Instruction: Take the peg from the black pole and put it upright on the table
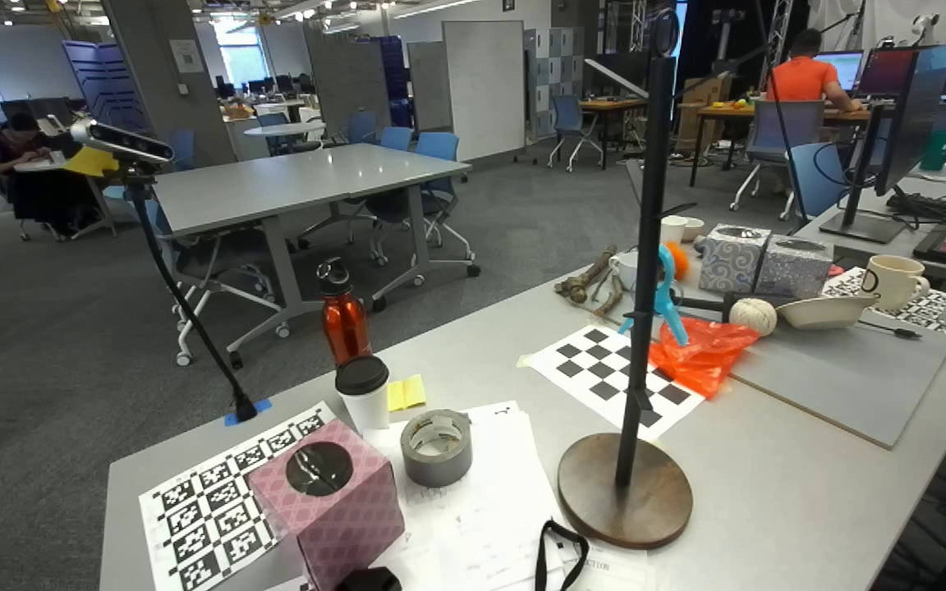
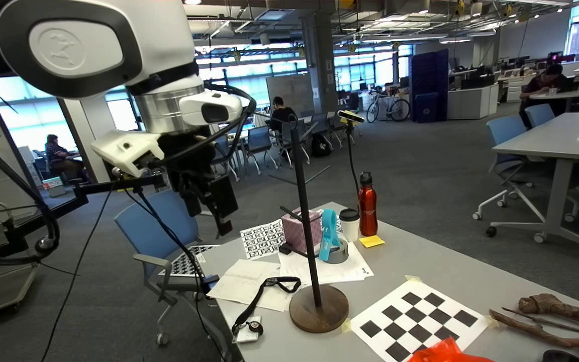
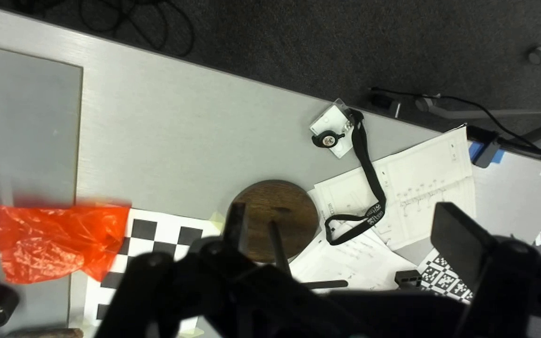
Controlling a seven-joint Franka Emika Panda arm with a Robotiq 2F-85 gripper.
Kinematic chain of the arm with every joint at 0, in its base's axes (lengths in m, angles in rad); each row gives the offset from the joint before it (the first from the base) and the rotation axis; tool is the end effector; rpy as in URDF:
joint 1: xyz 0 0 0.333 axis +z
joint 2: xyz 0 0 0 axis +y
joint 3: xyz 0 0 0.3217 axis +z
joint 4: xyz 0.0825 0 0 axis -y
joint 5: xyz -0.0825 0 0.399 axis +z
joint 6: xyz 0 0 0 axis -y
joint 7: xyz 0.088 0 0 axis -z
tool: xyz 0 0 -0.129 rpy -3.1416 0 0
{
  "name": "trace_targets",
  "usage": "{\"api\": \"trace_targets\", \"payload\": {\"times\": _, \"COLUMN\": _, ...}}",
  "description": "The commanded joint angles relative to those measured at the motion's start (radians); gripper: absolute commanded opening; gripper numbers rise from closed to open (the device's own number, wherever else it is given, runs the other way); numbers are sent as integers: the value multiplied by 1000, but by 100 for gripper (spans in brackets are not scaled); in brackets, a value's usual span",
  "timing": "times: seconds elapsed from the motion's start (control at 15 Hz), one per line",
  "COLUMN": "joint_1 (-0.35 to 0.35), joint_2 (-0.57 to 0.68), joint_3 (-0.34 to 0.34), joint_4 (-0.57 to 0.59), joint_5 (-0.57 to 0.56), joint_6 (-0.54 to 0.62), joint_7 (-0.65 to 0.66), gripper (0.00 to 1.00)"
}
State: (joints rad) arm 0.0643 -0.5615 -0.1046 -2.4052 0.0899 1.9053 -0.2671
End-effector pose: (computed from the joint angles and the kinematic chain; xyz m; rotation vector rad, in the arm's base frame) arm 0.4012 -0.0106 0.4974 -2.9907 -0.3213 -0.1179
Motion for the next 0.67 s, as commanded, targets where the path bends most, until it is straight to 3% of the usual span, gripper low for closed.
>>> {"api": "trace_targets", "payload": {"times": 0.0, "joint_1": -13, "joint_2": 73, "joint_3": -5, "joint_4": 64, "joint_5": -20, "joint_6": 6, "joint_7": -35, "gripper": 100}}
{"api": "trace_targets", "payload": {"times": 0.6, "joint_1": -16, "joint_2": 129, "joint_3": 6, "joint_4": 68, "joint_5": -7, "joint_6": 43, "joint_7": -30, "gripper": 100}}
